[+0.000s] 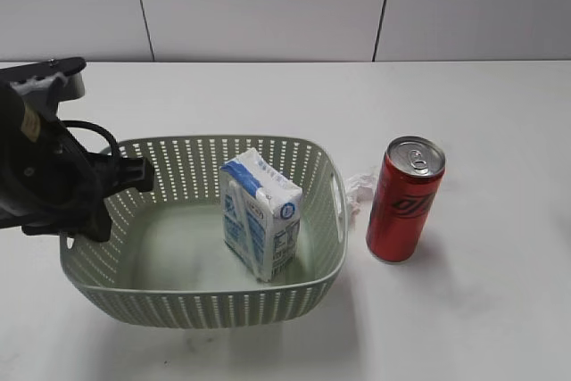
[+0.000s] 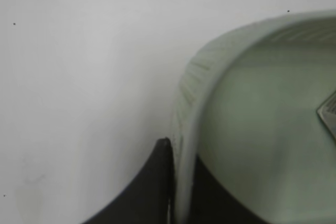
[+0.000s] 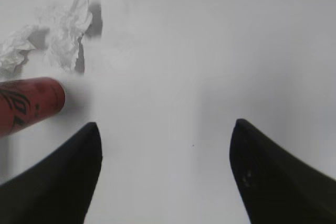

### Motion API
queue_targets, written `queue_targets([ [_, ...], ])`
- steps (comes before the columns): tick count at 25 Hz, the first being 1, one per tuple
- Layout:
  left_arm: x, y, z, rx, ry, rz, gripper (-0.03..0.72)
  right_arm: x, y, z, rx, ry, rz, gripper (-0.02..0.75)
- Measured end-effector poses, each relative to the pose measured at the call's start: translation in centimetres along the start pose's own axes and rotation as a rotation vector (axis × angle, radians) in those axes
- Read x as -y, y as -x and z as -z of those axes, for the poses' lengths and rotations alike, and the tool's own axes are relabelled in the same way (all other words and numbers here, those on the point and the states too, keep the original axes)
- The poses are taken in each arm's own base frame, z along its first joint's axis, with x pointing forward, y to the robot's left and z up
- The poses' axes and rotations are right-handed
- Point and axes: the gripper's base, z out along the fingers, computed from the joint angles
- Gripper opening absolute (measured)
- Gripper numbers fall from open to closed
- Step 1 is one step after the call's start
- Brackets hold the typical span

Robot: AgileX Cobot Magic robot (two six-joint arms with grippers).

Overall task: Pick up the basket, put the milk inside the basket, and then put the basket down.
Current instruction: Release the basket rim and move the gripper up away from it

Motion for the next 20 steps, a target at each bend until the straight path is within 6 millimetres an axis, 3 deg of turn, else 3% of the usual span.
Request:
queue_targets([
  [3, 0.0, 0.0, 0.0, -0.003, -0.004, 0.005, -0.001, 0.9, -2.7, 0.3, -0.025, 0.022, -0.054, 0.594],
  [14, 0.1, -0.2, 0.0, -0.027, -0.01, 0.024, -0.001, -1.6, -14.8, 2.7, 0.136, 0.053, -0.069, 0.593],
  [20, 0.1, -0.2, 0.0, -0.026, -0.013, 0.026, -0.001, -2.4, -21.0, 2.5, 0.256, 0.028, -0.061, 0.592],
])
